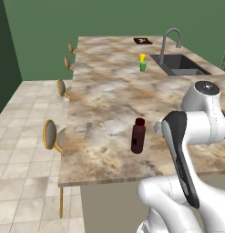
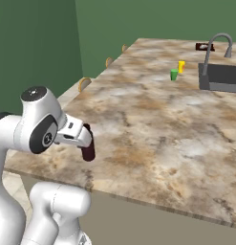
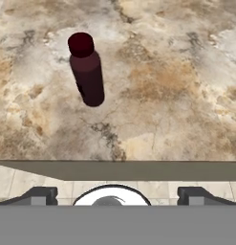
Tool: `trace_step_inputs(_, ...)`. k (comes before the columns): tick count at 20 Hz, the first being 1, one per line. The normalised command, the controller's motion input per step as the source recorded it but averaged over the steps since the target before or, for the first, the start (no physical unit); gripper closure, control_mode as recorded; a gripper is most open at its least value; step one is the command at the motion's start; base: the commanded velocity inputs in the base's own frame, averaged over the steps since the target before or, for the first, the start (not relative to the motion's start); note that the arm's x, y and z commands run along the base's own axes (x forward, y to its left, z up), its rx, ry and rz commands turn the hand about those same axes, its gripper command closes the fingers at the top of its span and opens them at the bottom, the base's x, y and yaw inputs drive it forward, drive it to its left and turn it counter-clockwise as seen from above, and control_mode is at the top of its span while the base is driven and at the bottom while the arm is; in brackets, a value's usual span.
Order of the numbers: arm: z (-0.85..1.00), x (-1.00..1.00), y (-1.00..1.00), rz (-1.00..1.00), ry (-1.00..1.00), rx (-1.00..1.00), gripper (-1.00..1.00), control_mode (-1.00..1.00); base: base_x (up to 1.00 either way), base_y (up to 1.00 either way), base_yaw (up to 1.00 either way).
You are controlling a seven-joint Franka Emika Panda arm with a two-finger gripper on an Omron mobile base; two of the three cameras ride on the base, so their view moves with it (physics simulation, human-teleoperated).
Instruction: Place the drinks on the dining counter in a tight cluster.
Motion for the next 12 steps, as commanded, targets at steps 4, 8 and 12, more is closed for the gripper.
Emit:
trace_step_inputs(4,0.00,-0.11,0.00,0.00,0.00,0.00,-1.00,1.00,-0.12,0.00,0.00)
trace_step_inputs(8,0.00,0.00,0.00,0.00,0.00,0.00,-1.00,1.00,-0.88,-0.31,-0.18)
trace_step_inputs(12,0.00,0.00,0.00,0.00,0.00,0.00,-1.00,1.00,-1.00,-0.84,-0.33)
